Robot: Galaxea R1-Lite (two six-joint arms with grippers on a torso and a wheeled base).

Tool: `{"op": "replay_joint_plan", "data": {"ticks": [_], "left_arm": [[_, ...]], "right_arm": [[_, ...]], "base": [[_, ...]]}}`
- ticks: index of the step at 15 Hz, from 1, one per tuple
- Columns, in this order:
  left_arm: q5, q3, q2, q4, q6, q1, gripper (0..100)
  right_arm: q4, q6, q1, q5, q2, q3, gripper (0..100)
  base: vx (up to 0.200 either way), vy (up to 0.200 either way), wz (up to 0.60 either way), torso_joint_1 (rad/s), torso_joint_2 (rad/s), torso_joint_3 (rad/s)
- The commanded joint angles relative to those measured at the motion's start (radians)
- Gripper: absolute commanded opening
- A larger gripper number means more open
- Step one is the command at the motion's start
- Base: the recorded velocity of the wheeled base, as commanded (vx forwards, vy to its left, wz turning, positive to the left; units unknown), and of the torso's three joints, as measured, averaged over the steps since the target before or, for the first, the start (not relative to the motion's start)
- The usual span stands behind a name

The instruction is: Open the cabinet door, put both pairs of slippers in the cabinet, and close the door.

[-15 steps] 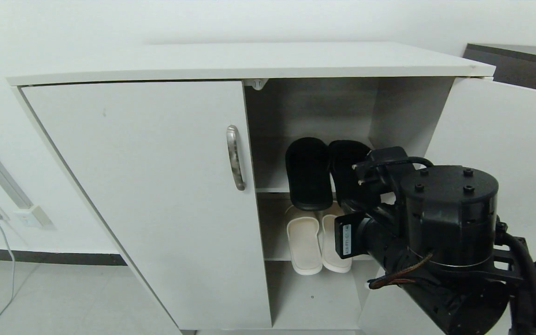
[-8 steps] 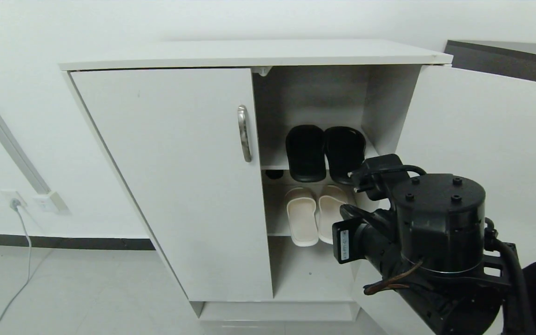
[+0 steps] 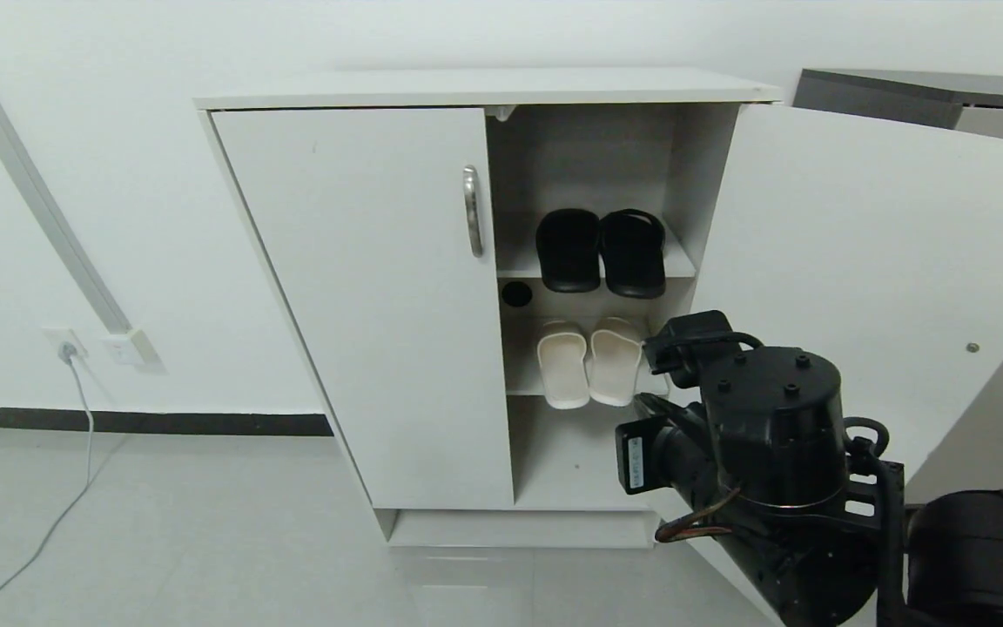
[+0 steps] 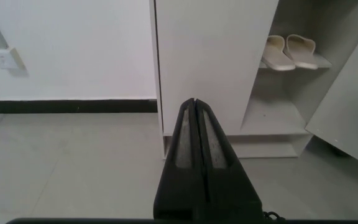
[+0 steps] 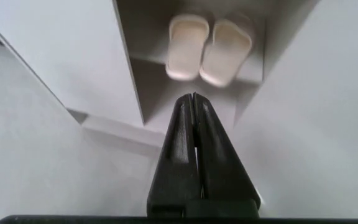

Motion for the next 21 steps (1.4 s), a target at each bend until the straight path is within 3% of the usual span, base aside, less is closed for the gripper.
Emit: {"op": "replay_joint_plan", "data": {"ticks": [1,21], "left_arm": [[0.000,0.000,0.000,0.000,-0.001,0.000,0],[0.000,0.000,0.000,0.000,0.000,0.000,0]], "right_arm": [[-0.002,-0.001,-0.014,0.013,0.019,0.008,0],[-0.002,-0.004,-0.034,0.021,0.033,0.023,0]], "base": [[0.000,0.000,0.00,0.000,0.00,0.000],[0.000,0.000,0.00,0.000,0.00,0.000]]}}
